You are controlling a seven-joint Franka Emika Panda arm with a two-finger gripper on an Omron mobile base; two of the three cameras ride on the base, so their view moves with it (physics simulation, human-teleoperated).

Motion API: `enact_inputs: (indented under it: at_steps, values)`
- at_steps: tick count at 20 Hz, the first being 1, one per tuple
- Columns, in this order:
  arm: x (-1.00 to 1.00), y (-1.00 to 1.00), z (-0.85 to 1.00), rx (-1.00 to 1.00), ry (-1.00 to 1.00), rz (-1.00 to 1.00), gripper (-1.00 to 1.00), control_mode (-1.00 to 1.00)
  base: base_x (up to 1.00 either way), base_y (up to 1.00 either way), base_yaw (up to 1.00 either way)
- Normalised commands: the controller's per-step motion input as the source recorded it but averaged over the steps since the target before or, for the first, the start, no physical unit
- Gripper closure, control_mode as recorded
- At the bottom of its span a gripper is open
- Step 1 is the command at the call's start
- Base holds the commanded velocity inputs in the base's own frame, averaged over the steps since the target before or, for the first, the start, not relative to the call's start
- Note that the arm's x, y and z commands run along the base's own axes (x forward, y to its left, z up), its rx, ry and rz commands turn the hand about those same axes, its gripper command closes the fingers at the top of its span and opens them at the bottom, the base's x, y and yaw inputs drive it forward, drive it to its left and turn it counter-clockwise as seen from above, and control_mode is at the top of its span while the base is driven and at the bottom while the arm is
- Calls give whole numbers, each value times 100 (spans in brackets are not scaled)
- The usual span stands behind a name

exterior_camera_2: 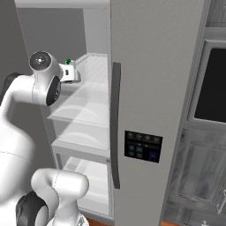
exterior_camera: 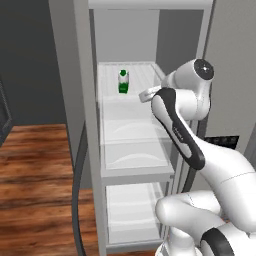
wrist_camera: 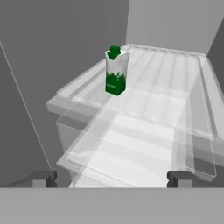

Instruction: Take a sugar cube from the saucer and place it inside the coffee. Then, grab milk from the fridge and place it next to the coffee on the counter to sweeten the coffee.

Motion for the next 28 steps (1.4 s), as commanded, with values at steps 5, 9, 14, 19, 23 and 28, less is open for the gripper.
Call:
enact_inputs:
  at_steps: [5, 9, 14, 19, 23, 28]
  values:
    - [26, 17, 14, 0, -7, 1, -100, -100, 0, 0, 0]
    - [32, 15, 24, 0, -4, 1, -100, -100, 0, 0, 0]
    - [39, 7, 12, 2, 0, 0, -100, -100, 0, 0, 0]
    - [43, 10, 1, 0, 0, 0, -100, -100, 0, 0, 0]
    - [45, 11, 0, 0, 1, 0, -100, -100, 0, 0, 0]
    - [47, 13, 0, 0, 2, 0, -100, -100, 0, 0, 0]
